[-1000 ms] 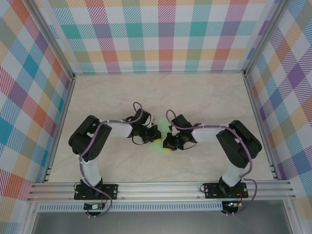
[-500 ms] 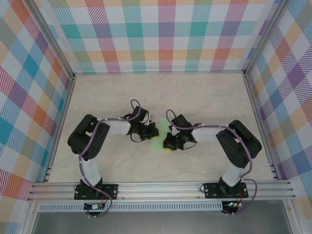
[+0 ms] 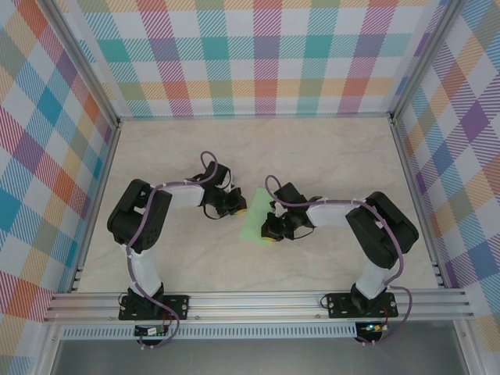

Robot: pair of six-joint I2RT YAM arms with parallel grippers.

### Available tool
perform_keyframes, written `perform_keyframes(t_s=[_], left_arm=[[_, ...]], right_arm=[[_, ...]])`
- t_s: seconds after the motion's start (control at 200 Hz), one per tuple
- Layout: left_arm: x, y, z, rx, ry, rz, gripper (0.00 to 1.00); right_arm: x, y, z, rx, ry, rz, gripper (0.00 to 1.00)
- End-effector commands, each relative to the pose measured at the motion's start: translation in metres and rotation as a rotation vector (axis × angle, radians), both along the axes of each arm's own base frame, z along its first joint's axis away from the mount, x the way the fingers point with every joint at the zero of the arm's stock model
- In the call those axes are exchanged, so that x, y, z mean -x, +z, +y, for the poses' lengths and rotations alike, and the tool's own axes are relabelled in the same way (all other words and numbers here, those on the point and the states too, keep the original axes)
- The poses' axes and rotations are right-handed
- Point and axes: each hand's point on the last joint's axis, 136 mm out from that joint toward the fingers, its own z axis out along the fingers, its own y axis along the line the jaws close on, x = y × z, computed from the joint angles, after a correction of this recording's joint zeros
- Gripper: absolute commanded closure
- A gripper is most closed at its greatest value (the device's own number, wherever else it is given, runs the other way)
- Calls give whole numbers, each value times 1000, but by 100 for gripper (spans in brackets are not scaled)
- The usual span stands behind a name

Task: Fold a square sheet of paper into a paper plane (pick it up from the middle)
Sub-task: Fold the triangle a second time at the center of the table.

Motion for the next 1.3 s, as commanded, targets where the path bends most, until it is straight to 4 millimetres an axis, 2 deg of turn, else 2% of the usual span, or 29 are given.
perform_keyframes(t_s=[0.0,0.15,0.225,0.375,0.485,0.695,1.295], left_arm=[[-8,22,10,-15,6,-45,97],[-1,50,-1,55,-22,-87,96],[8,55,-10,73,-60,-91,95],[24,49,-29,77,-120,-82,95],[29,36,-37,65,-134,-58,96],[28,19,-40,45,-126,-30,96],[31,-3,-37,13,-128,11,96]], right_arm=[[14,-25,-19,113,-1,67,94],[-2,-4,-5,67,-1,19,90],[-12,11,2,46,-7,-20,86],[-29,36,3,35,-48,-87,82],[-36,46,-6,42,-107,-120,77],[-40,37,-33,34,-244,-80,70],[-40,9,-29,10,-276,13,69]])
